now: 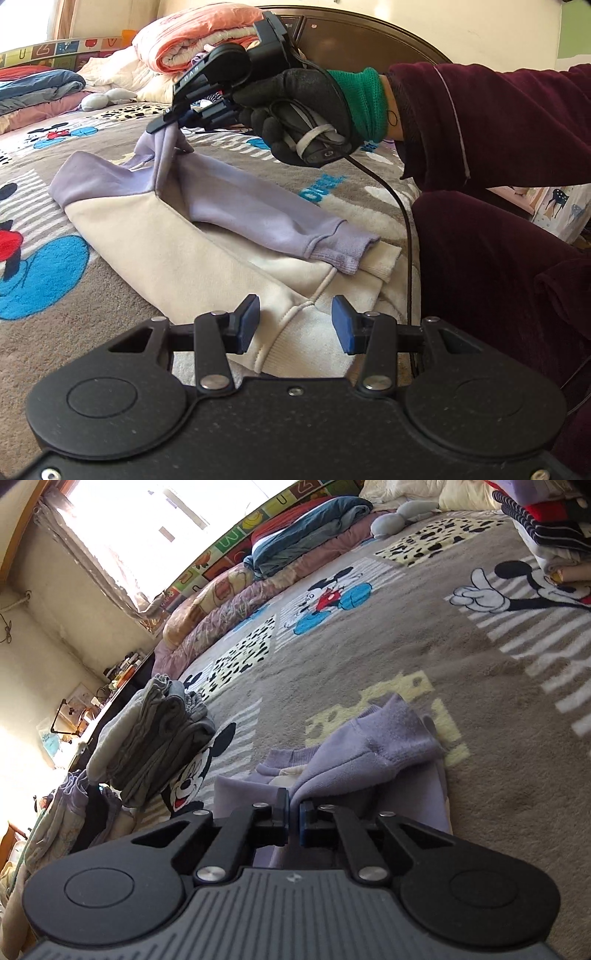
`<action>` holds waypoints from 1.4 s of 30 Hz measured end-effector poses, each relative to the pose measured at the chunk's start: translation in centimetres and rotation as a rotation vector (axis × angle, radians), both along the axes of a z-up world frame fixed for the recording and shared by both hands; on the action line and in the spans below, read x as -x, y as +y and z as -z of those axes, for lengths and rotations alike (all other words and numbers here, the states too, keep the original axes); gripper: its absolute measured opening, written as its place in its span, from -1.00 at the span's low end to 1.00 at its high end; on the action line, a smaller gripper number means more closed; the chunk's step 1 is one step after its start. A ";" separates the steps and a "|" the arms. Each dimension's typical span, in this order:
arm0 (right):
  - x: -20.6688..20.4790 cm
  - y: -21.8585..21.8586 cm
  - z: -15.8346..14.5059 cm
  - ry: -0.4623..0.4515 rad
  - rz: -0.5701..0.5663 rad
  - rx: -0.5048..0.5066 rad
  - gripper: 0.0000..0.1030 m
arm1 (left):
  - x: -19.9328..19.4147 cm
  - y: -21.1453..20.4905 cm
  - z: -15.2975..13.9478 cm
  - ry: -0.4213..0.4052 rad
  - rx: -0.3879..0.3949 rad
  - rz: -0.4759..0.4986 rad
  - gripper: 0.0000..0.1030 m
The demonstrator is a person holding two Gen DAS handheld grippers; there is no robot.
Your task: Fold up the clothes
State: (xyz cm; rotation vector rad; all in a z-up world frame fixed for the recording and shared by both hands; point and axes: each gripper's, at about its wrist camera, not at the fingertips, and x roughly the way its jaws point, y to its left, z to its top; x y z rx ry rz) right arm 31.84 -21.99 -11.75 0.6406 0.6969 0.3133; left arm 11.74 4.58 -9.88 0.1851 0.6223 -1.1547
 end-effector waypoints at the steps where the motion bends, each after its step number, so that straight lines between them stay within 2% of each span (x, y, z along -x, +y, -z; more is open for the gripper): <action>1: -0.1 -0.2 -0.5 -0.016 0.001 -0.003 -0.86 | 0.1 -0.1 0.0 0.001 0.002 0.009 -0.19; 7: -0.6 -0.5 -1.7 -0.058 -0.007 0.012 -0.86 | 0.2 -0.8 0.3 0.011 -0.015 0.039 -0.19; 10: -0.5 -0.4 -0.5 -0.033 -0.012 0.053 -0.86 | 0.3 -0.9 0.3 0.015 -0.020 0.047 -0.18; 13: 0.3 0.0 1.3 -0.011 -0.035 0.144 -0.86 | 0.2 0.0 -0.1 0.016 0.003 0.040 -0.18; 17: 2.2 -1.7 3.3 0.000 0.009 0.026 -0.70 | -0.5 1.1 -0.9 0.008 0.068 -0.029 -0.17; 20: 3.4 -3.1 4.5 -0.003 0.043 -0.065 -0.57 | -1.4 1.0 -1.3 0.005 0.109 -0.101 -0.09; 22: 3.7 -3.7 4.9 -0.006 0.054 -0.103 -0.56 | -2.3 0.7 -1.6 0.003 0.128 -0.160 -0.08; 25: 4.3 -4.4 5.4 -0.018 0.073 -0.157 -0.56 | -4.5 -0.1 -1.8 0.002 0.113 -0.272 -0.08; 28: 6.3 -5.2 6.3 -0.002 0.136 -0.296 -0.56 | -7.0 -0.9 -2.0 -0.005 0.105 -0.328 -0.08; 31: 8.3 -5.3 6.9 0.020 0.137 -0.345 -0.56 | -9.5 -1.7 -2.2 -0.011 0.098 -0.383 -0.08; 33: 9.0 -5.7 6.4 0.006 0.128 -0.338 -0.54 | -10.7 -2.1 -2.5 -0.019 0.101 -0.399 -0.08; 34: 9.1 -6.0 6.0 0.000 0.129 -0.324 -0.38 | -11.3 -2.2 -2.6 -0.023 0.099 -0.401 -0.08; 35: 8.6 -6.3 5.6 -0.007 0.122 -0.309 -0.08 | -11.8 -2.3 -2.7 -0.026 0.099 -0.403 -0.08; 37: 7.4 -6.9 4.7 -0.019 0.109 -0.280 0.21 | -12.6 -2.5 -2.5 -0.025 0.094 -0.403 -0.08; 39: 5.3 -7.6 4.0 -0.015 0.102 -0.271 0.21 | -13.1 -2.8 -2.1 -0.024 0.078 -0.405 -0.08; 42: 3.2 -7.3 4.5 0.049 0.135 -0.328 0.24 | -13.0 -2.9 -1.6 -0.015 0.077 -0.394 -0.08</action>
